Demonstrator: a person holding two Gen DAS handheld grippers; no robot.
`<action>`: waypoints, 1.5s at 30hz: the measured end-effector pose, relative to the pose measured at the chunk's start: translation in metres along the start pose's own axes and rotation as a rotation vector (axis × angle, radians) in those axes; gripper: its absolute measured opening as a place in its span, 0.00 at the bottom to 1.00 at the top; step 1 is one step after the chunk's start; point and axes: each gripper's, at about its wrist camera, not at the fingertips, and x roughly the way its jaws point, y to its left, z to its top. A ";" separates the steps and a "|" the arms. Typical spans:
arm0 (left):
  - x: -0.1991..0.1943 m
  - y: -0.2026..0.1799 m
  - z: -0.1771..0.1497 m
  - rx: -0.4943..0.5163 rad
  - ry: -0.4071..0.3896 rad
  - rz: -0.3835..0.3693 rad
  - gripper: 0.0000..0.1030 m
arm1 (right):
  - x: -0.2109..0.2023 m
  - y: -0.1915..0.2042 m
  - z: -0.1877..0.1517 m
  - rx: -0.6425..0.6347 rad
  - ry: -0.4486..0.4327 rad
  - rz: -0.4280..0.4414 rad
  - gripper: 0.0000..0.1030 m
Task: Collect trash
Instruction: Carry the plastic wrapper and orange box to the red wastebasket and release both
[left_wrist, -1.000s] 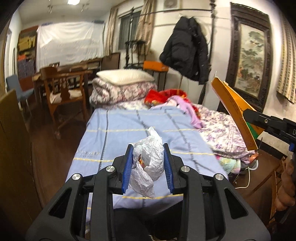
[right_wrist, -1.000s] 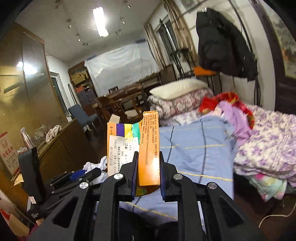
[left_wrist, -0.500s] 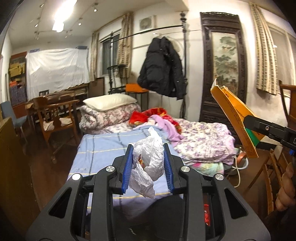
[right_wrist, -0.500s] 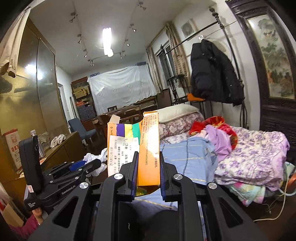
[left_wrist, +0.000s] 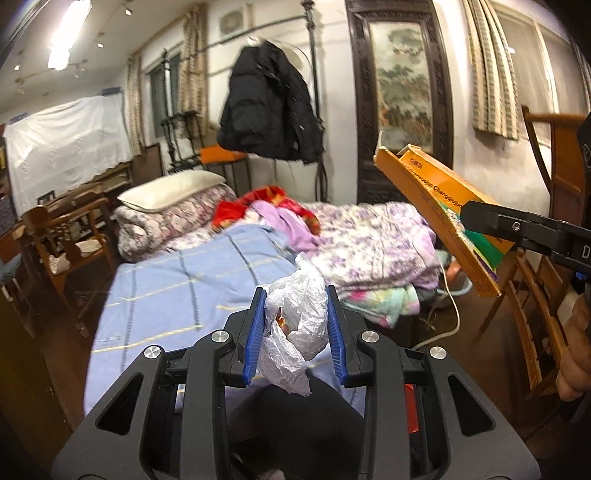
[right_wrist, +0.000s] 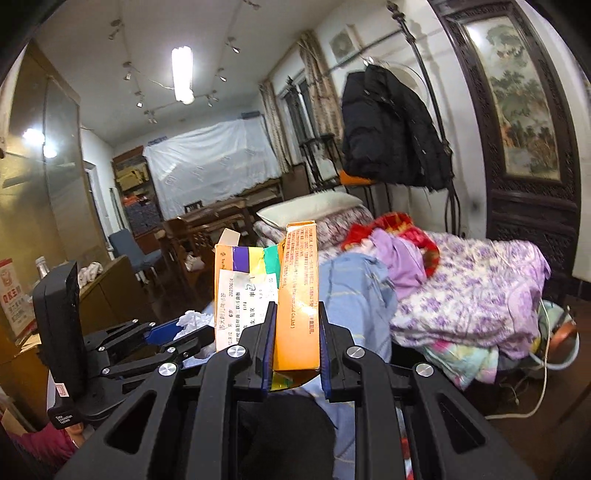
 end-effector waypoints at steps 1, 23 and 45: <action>0.009 -0.004 -0.001 0.007 0.015 -0.011 0.31 | 0.003 -0.005 -0.002 0.009 0.011 -0.007 0.19; 0.166 -0.096 -0.034 0.133 0.324 -0.209 0.31 | 0.095 -0.181 -0.134 0.368 0.417 -0.204 0.20; 0.233 -0.178 -0.088 0.253 0.538 -0.370 0.32 | 0.060 -0.234 -0.144 0.509 0.292 -0.295 0.50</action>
